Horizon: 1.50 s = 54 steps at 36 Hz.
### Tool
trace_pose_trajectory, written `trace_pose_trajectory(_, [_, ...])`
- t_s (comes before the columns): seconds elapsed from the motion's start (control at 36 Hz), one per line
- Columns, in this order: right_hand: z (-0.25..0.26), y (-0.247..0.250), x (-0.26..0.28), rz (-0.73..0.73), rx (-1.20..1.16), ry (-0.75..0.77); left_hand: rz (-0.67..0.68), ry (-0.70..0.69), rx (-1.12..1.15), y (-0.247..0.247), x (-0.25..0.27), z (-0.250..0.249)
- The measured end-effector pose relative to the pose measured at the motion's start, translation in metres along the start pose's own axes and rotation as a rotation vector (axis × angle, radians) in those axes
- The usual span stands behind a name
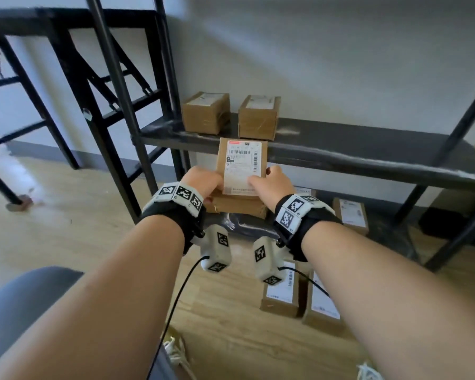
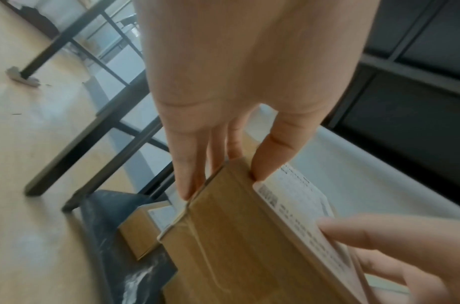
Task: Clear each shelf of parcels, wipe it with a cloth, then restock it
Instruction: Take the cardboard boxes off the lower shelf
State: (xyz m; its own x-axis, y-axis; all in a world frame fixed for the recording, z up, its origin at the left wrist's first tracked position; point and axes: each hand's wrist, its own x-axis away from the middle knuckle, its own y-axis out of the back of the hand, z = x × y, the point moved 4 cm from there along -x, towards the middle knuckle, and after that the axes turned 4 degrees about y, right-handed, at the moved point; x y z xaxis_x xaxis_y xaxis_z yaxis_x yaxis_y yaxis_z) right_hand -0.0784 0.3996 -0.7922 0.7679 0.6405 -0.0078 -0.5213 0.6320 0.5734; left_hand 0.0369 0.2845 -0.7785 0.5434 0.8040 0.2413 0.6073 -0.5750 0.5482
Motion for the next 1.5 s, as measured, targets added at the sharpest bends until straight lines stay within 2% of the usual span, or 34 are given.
trace_pose_trajectory(0.08, [-0.022,-0.027,-0.002,0.077,0.03,-0.041,0.061,0.014,-0.144,-0.012,-0.011,0.026])
trace_pose_trajectory(0.17, [-0.045,-0.052,-0.007,0.136,0.064,-0.093,0.105,0.098,-0.162,-0.028,-0.027,0.058])
trace_pose_trajectory(0.25, [-0.07,-0.079,-0.009,0.198,0.113,-0.156,0.119,0.228,-0.057,-0.05,-0.044,0.097])
trace_pose_trajectory(0.33, [-0.099,-0.105,-0.015,0.235,0.148,-0.228,0.155,0.318,-0.13,-0.072,-0.06,0.127])
trace_pose_trajectory(0.53, [-0.155,-0.144,-0.023,0.288,0.168,-0.341,0.242,0.402,-0.206,-0.114,-0.091,0.177])
trace_pose_trajectory(0.72, [-0.208,-0.178,-0.023,0.356,0.314,-0.425,0.408,0.443,-0.341,-0.148,-0.1,0.226])
trace_pose_trajectory(0.86, [-0.236,-0.189,-0.021,0.425,0.385,-0.487,0.403,0.456,-0.301,-0.165,-0.104,0.25])
trace_pose_trajectory(1.08, [-0.239,-0.19,-0.03,0.413,0.573,-0.387,0.41,0.469,-0.342,-0.173,-0.106,0.257])
trace_pose_trajectory(1.31, [-0.206,-0.155,-0.039,0.322,0.539,-0.299,0.329,0.45,-0.261,-0.141,-0.108,0.227])
trace_pose_trajectory(1.42, [-0.181,-0.131,-0.043,0.319,0.508,-0.239,0.247,0.373,-0.201,-0.125,-0.102,0.199])
trace_pose_trajectory(1.5, [-0.156,-0.11,-0.048,0.273,0.495,-0.172,0.185,0.205,-0.246,-0.114,-0.096,0.161])
